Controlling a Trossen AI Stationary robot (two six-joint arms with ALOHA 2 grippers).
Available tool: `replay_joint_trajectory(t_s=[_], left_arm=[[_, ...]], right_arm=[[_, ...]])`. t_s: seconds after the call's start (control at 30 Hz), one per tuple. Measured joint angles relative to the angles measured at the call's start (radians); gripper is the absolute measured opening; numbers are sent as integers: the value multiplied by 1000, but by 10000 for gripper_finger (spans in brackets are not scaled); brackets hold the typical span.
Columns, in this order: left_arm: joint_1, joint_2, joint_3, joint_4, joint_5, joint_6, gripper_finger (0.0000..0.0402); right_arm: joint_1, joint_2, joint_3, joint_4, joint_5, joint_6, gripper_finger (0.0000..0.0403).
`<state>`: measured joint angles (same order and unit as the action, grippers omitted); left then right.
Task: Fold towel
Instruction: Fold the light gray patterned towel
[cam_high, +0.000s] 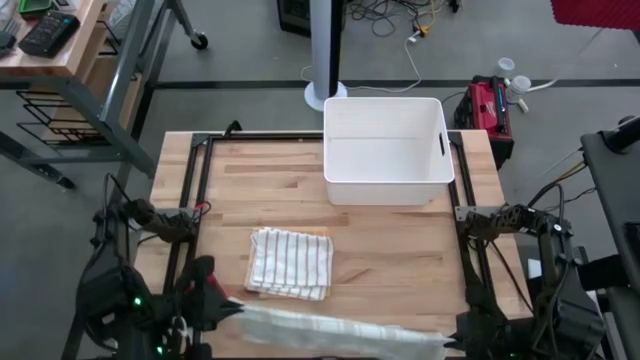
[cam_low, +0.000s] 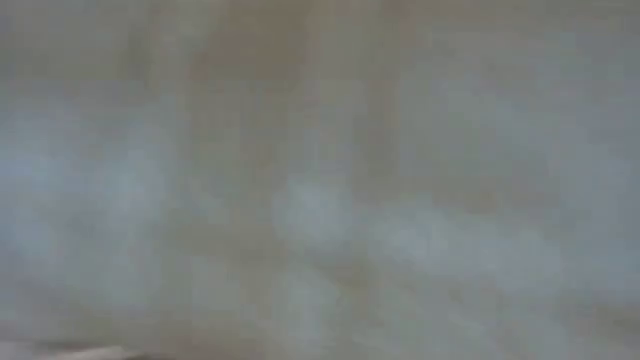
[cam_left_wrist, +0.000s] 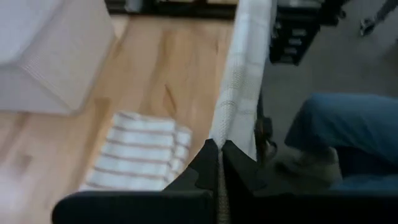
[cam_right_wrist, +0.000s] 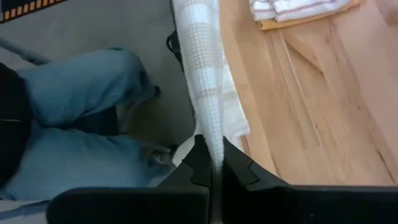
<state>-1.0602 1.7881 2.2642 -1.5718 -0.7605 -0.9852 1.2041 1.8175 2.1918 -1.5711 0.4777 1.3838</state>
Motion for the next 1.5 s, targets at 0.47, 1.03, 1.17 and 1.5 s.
replay_joint_trajectory(t_s=[0.47,1.03,1.17,1.5], left_arm=[[11,-57,-2,-2,-64,-25,0],[94,-64,-130,-3,-6,-45,0],[153,-94,-306,-1,68,-57,0],[295,-229,-782,118,53,-152,0]], right_arm=[[0,-18,-14,-2,74,-89,0],[-43,-157,-236,-2,225,-36,0],[-94,-185,-404,-1,148,90,0],[-218,-280,-698,3,105,318,0]])
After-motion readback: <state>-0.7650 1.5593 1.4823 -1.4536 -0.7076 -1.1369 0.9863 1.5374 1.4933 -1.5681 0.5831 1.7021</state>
